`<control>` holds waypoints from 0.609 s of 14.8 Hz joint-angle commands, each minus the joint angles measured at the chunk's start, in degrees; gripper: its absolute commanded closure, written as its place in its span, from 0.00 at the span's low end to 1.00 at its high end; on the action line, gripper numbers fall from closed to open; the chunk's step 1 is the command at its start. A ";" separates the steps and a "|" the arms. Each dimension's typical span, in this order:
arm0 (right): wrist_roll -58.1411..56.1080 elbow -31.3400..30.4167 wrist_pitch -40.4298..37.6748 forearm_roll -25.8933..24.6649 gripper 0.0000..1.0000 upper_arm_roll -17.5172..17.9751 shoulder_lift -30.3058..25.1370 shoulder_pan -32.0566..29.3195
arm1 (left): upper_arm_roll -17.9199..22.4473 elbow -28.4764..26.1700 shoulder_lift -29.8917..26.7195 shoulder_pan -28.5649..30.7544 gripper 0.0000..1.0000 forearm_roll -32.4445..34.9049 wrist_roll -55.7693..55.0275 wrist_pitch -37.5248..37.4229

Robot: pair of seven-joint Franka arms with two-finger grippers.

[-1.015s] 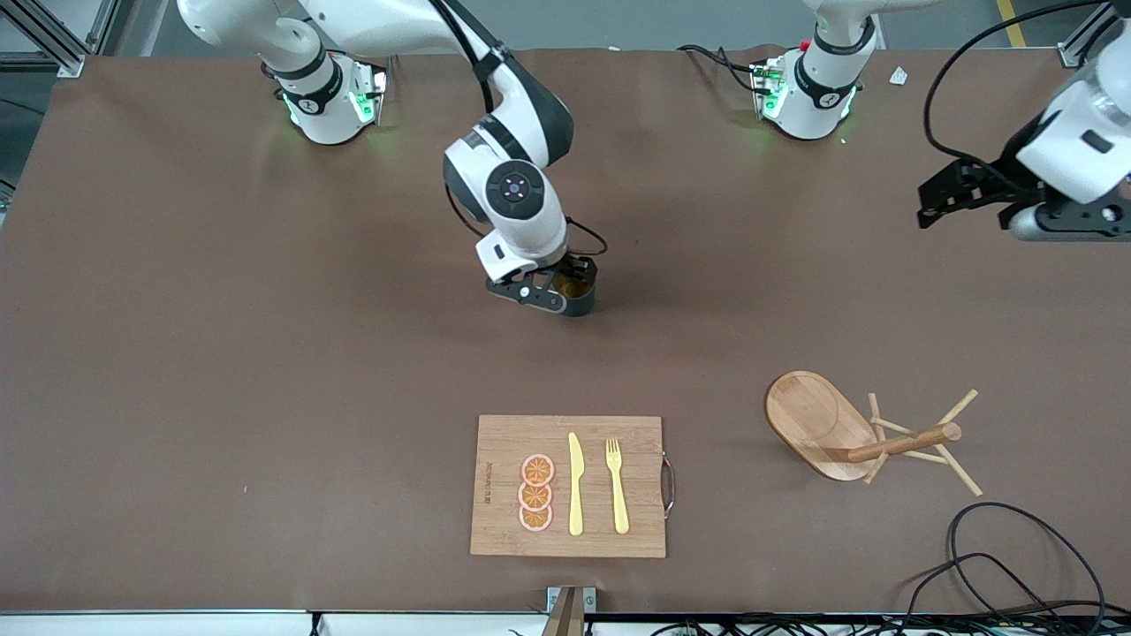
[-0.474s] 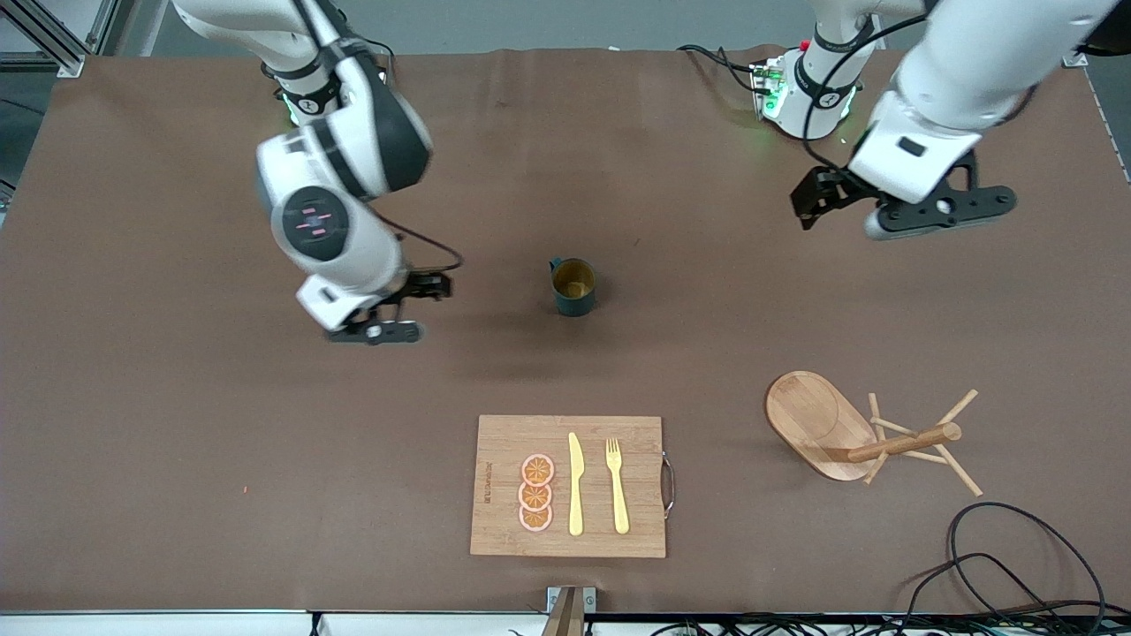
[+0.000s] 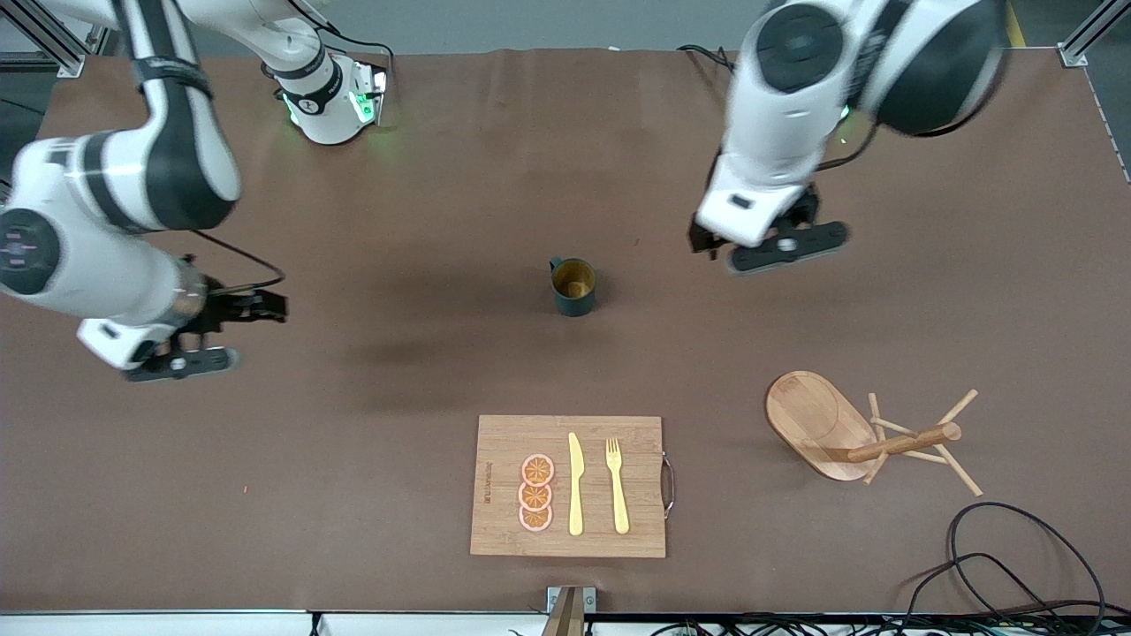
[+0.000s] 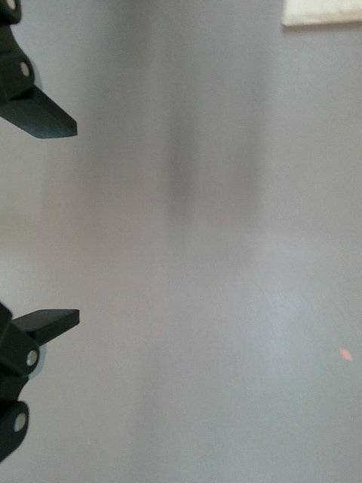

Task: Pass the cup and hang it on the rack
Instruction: 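Release the mug with the right gripper while the left gripper approaches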

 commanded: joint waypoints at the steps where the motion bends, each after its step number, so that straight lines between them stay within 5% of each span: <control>1: -1.06 4.16 -2.62 -1.04 0.00 1.38 -0.65 -4.82 | 0.00 2.51 5.56 -7.54 0.00 7.60 -10.76 0.34; 5: -1.06 9.71 -7.73 -1.04 0.00 1.47 0.41 -9.74 | 0.00 2.51 11.71 -16.42 0.00 13.32 -25.01 3.78; 9: -3.07 9.71 -7.65 -0.08 0.00 1.56 1.63 -12.74 | 0.00 2.51 18.83 -27.67 0.00 24.31 -50.64 3.78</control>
